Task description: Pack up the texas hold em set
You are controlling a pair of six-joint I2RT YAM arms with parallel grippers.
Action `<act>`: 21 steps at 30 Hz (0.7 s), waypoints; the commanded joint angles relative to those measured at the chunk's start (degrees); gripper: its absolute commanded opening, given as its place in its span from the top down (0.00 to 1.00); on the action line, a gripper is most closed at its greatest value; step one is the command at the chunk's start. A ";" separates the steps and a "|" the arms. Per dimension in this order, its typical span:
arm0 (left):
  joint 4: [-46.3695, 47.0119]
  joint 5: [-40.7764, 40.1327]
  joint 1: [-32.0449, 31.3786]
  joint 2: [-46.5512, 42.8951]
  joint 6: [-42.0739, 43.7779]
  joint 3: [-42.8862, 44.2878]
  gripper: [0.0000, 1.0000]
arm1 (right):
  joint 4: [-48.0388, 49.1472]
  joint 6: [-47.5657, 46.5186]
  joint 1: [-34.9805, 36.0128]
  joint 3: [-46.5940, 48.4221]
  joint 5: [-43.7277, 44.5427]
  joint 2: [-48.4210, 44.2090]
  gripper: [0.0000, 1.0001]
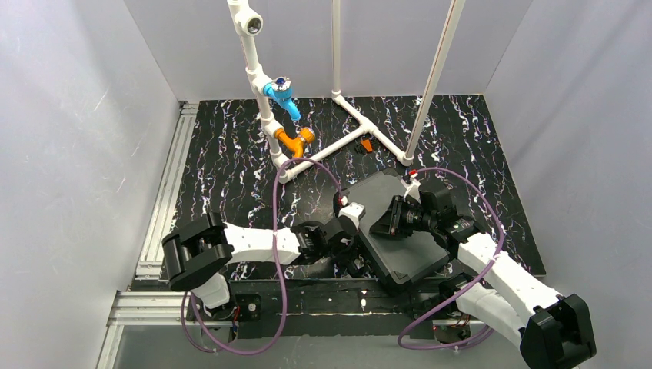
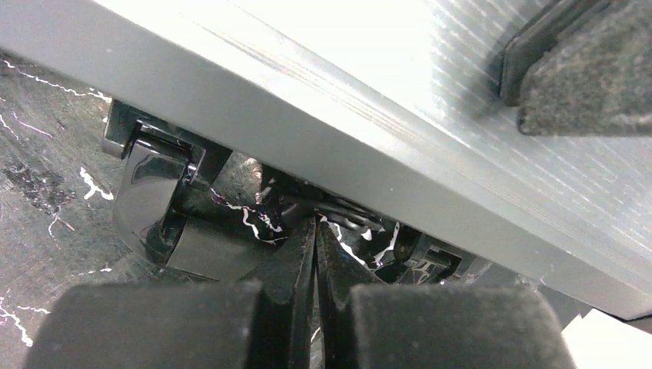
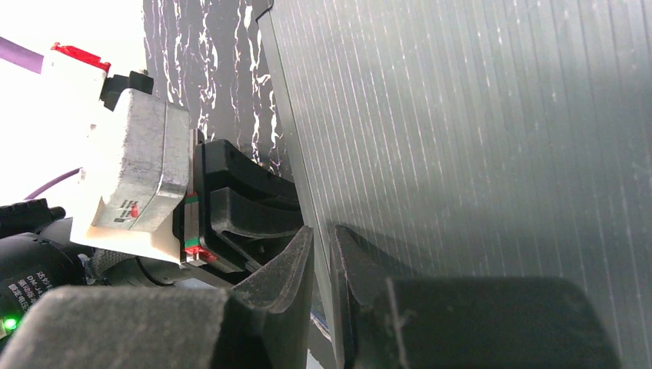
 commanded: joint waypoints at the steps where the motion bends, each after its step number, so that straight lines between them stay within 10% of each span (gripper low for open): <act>1: -1.32 -1.30 -0.23 2.03 0.74 2.86 1.00 | -11.98 -3.66 -0.02 -4.08 7.71 2.31 0.77; 21: -6.61 -7.64 -0.22 4.15 -0.10 3.54 1.00 | -13.46 -3.98 -0.02 -2.68 8.21 1.77 0.77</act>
